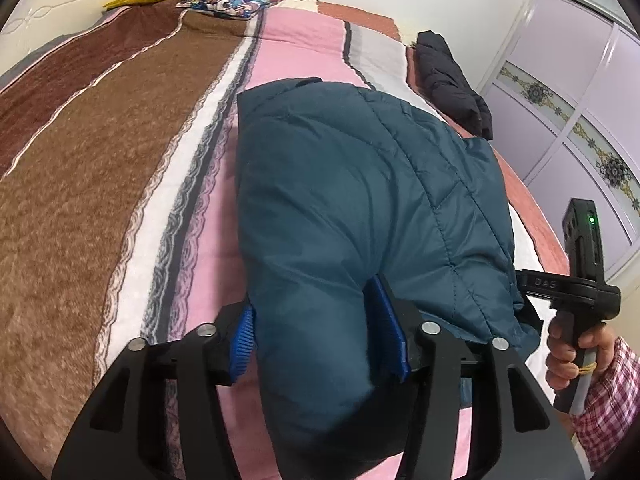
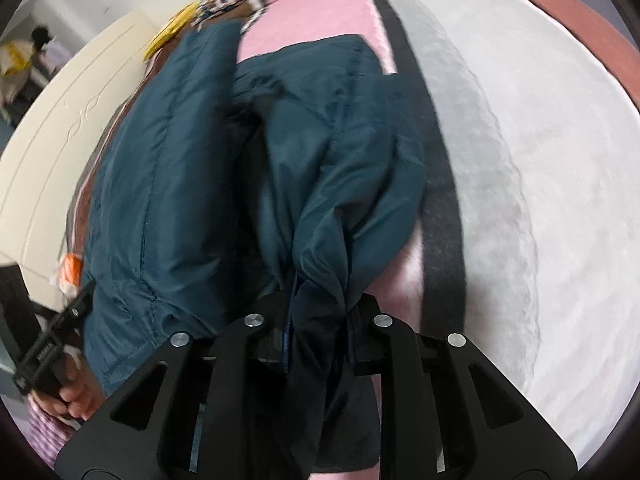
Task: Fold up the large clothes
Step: 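Set the folded jacket down on the pink stripe and release both grippers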
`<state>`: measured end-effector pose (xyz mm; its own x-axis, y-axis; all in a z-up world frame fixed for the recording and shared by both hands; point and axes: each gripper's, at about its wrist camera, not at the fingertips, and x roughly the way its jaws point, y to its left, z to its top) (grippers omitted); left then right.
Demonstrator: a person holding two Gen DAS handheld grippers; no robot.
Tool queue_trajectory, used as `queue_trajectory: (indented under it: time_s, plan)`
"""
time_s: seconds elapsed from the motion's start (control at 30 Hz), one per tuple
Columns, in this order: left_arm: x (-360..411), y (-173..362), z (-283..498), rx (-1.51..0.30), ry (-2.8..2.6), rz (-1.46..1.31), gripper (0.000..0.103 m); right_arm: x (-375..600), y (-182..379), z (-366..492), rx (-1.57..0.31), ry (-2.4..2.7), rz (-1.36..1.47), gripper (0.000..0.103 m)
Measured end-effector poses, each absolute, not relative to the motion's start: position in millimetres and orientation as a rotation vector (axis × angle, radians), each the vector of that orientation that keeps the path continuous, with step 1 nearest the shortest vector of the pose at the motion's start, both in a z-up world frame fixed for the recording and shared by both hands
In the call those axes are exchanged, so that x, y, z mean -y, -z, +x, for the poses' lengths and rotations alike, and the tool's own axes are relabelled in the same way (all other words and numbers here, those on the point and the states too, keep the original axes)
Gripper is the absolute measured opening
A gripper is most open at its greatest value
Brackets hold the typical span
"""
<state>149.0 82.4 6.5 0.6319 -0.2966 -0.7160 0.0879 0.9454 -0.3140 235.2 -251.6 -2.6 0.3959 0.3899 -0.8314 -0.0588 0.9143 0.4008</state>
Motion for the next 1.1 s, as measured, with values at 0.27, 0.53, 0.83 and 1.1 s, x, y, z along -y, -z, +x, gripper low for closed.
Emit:
queue_trajectory:
  time_s: [0.27, 0.53, 0.83, 1.1]
  plan:
    - [-84, -34, 112, -0.802, 0.214, -0.214, 0.058, 301, -48, 181, -1.015, -0.224, 0.396, 0.030]
    - [-69, -27, 85, -0.864, 0.299, -0.251, 0.035, 236, -64, 128, -1.029, -0.416, 0.277, 0.002]
    - [-58, 10, 86, -0.965, 0.240, -0.210, 0.034, 224, 4, 133, -1.231, -0.300, 0.263, 0.000]
    - [-59, 3, 81, -0.967, 0.209, -0.226, 0.037, 206, 4, 141, -1.224, -0.266, 0.238, 0.000]
